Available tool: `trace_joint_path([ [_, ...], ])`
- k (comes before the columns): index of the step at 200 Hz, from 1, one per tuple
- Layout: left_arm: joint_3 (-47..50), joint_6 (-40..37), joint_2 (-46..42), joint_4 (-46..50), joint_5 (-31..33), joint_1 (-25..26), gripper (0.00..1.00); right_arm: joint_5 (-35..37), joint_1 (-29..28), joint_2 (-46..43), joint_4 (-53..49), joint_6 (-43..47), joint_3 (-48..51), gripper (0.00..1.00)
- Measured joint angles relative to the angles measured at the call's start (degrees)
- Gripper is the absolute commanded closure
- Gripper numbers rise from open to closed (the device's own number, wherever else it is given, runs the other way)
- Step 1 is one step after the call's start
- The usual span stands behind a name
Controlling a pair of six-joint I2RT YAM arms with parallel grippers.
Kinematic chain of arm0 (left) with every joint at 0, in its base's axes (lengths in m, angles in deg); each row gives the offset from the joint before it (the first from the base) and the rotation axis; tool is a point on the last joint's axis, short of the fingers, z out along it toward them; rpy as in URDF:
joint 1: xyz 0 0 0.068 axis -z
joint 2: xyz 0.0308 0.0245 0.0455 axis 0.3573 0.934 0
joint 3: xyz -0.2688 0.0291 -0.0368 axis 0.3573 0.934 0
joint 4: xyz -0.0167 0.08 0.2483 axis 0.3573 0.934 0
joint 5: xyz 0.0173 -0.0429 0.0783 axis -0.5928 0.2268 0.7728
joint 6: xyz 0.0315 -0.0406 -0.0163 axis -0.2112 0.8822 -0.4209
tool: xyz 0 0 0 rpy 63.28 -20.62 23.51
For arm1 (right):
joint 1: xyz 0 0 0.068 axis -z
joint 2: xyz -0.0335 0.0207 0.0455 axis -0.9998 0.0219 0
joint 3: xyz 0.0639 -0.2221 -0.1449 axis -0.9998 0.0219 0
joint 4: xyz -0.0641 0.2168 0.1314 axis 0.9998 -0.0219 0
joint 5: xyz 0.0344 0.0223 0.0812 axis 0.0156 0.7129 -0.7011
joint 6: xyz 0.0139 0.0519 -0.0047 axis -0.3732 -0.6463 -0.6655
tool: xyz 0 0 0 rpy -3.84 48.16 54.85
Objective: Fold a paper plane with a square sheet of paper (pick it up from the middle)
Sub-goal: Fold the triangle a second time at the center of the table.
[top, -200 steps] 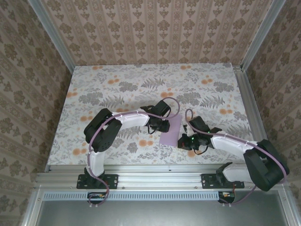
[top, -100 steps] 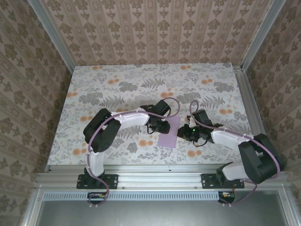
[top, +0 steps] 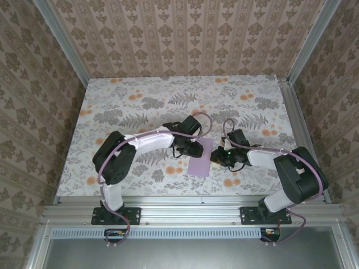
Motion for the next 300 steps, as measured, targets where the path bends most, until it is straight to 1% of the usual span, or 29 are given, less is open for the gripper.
trace_joint_path([
  [29,3.82,1.2,-6.16,0.0,0.0,-0.33,0.43,0.02,0.0,0.81,0.0,0.31,-0.55,0.81],
  [68,13.53,5.99,-13.6,-1.55,-0.42,0.0,0.36,0.13,0.0,0.98,-0.63,1.49,-0.61,0.86],
  [102,20.61,11.87,-16.28,-6.25,-0.66,1.27,0.35,0.31,0.0,1.33,-1.11,2.21,-0.72,0.89],
  [124,23.96,15.23,-17.35,-9.64,-0.7,1.6,0.35,0.31,-0.02,1.33,-1.14,2.58,-0.72,0.89],
  [140,25.18,17.2,-17.42,-12.35,-0.81,1.66,0.35,0.28,0.0,1.33,-1.07,2.56,-0.72,0.87],
  [167,25.64,19.28,-17.22,-16.31,-1.25,2.08,0.42,0.0,-0.02,1.07,-0.92,2.23,-0.7,0.83],
  [192,25.42,19.41,-16.15,-18.6,-1.73,2.34,0.51,-0.22,0.0,-0.79,-0.79,1.36,-0.28,0.8],
  [231,22.12,19.06,-11.54,-20.35,-2.58,2.32,0.61,-1.81,0.0,-1.9,2.75,-1.46,1.49,0.76],
  [255,21.0,18.4,-8.55,-20.9,-3.04,2.32,0.64,-2.12,0.0,-1.79,3.48,-2.27,1.9,0.7],
  [300,19.45,16.46,-5.62,-19.78,-2.97,2.32,0.68,-2.12,0.0,-1.79,3.48,-3.13,1.95,0.67],
])
